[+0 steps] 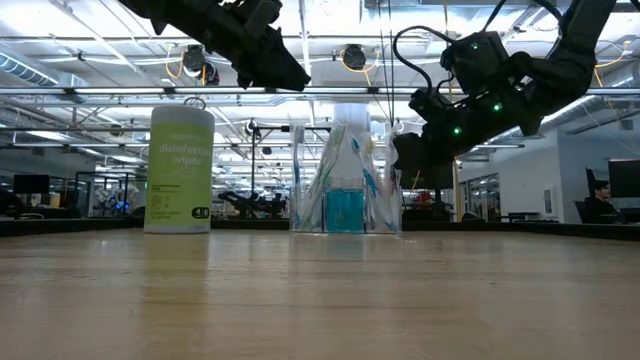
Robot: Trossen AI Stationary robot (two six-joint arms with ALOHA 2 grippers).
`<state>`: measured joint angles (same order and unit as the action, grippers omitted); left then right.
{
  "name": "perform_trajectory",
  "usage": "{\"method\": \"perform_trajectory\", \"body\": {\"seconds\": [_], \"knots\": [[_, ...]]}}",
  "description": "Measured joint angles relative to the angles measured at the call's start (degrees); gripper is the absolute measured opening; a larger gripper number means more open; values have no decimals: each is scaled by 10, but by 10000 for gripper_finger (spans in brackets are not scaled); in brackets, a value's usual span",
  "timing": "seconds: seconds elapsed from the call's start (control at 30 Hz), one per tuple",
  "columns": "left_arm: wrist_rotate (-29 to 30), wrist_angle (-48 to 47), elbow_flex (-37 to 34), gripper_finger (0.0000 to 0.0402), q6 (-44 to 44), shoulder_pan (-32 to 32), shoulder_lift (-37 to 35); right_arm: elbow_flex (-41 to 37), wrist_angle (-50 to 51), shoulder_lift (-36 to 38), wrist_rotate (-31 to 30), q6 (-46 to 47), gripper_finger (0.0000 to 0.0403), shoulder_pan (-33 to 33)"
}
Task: Pick & Place toothbrushing station
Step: Put the violet toothbrush into the transparent organizer, then return to home position
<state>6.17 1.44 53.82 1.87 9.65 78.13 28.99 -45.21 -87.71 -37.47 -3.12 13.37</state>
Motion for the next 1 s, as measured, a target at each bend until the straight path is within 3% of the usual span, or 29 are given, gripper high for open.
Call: {"method": "perform_trajectory", "body": {"seconds": [0.17,0.33,0.53,0.6,0.8,1.0], "knots": [[4,-3,0,165,-5,0,0,-1,25,31,4,13,35,-12],[9,-18,0,165,-21,1,-14,-1,101,114,3,12,75,-28],[93,-125,0,160,-34,-10,-84,-1,224,243,6,-36,111,-51],[108,-180,0,146,-28,-18,-114,-1,265,289,54,-60,116,-55],[73,-224,0,92,43,-40,-229,-1,354,424,344,-71,107,-56],[30,-232,-25,49,98,-42,-357,0,421,548,452,-71,73,-56]]}}
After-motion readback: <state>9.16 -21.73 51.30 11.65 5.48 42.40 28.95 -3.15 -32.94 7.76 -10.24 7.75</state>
